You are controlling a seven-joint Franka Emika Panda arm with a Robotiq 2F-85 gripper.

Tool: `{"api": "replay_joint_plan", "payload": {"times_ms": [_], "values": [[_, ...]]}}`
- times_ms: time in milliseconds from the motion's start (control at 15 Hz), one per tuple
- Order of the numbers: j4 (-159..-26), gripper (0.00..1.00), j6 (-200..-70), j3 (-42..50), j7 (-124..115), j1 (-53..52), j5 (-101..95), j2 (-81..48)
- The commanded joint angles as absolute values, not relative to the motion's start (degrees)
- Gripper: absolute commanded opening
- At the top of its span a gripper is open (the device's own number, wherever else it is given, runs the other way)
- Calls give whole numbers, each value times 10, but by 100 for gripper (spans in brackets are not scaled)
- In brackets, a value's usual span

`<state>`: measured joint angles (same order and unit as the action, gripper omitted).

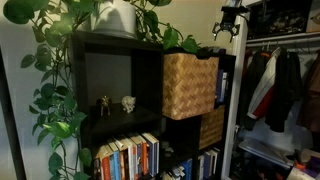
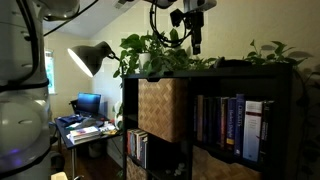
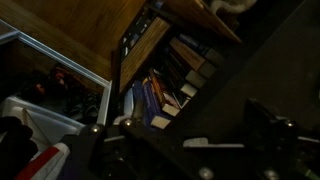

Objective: Pull out the top brown basket then put the socks in the basket, then push in the basket

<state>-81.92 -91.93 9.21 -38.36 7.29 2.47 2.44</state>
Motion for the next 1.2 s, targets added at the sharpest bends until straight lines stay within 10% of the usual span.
{"api": "replay_joint_plan", "payload": {"times_ms": [0, 1133], "values": [[-838, 100, -962, 105, -332, 81, 47, 26], [-993, 100, -1271, 120, -101, 94, 115, 52]]}}
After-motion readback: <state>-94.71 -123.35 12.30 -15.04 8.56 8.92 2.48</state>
